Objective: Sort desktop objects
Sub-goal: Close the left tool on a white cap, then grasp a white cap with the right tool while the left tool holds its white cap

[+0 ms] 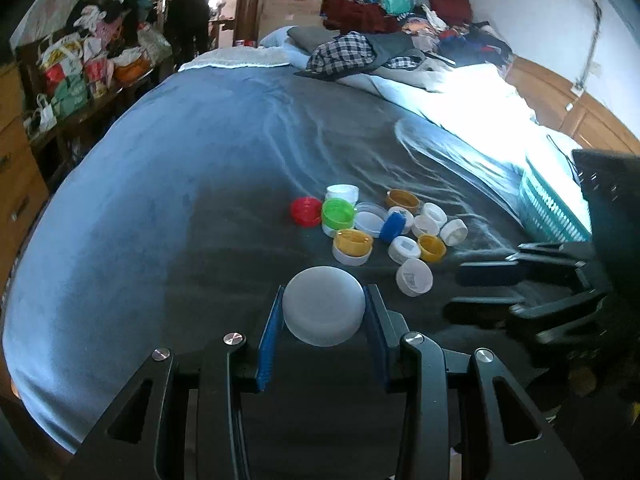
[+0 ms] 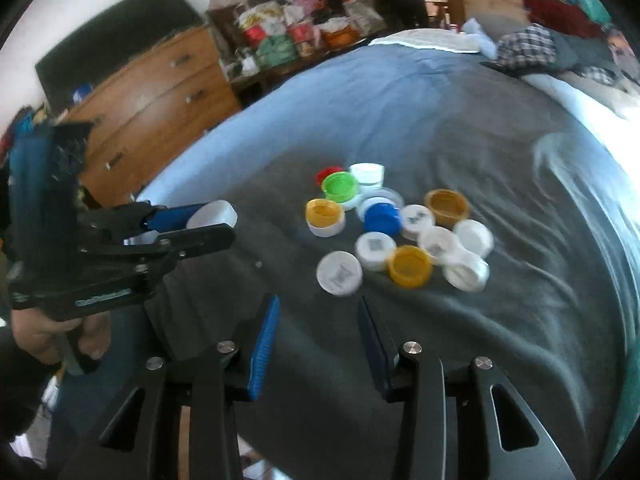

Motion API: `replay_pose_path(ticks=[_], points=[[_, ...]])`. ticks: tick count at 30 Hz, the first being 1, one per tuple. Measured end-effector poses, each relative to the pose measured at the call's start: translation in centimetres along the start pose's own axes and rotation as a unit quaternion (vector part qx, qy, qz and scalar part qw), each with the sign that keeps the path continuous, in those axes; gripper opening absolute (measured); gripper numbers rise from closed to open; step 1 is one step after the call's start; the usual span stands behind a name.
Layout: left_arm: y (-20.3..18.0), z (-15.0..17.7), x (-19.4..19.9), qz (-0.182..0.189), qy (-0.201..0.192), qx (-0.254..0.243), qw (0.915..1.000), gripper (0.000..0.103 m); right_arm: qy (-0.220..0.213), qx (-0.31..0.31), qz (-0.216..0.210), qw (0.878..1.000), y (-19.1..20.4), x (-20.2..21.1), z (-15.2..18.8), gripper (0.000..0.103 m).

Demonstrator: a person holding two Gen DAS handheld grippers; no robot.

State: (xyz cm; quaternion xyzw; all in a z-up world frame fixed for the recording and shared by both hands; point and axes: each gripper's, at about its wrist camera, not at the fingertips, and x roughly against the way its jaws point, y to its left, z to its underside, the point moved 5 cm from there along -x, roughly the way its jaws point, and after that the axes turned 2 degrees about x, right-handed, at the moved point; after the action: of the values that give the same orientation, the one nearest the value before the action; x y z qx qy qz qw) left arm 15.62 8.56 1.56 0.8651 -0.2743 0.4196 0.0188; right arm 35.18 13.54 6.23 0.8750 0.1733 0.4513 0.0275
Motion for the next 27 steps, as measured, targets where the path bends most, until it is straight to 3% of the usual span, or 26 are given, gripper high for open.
replay_pose_path(ticks=[11,15,21,27], points=[[0.8,0.0,-0.4,0.002,0.009,0.013,0.9999,0.034,0.029,0.006,0.041,0.999,-1.3,-3.5,-0.7,0.044],[0.7,0.0,-0.4,0.0,0.01,0.01,0.9999,0.034,0.029,0.004,0.042,0.999,-1.5,-3.5,-0.7,0.033],[-0.2,-0.4,0.1,-0.001,0.007,-0.004,1.0,0.034,0.005,0.006,0.042,0.999,-0.7,-0.5,-1.2,0.033],[-2.6,-1.5,0.9,0.01,-0.003,-0.021,0.9997,0.034,-0.028,0.0,0.063,0.998,-1.1,5.6,-1.6,0.033]])
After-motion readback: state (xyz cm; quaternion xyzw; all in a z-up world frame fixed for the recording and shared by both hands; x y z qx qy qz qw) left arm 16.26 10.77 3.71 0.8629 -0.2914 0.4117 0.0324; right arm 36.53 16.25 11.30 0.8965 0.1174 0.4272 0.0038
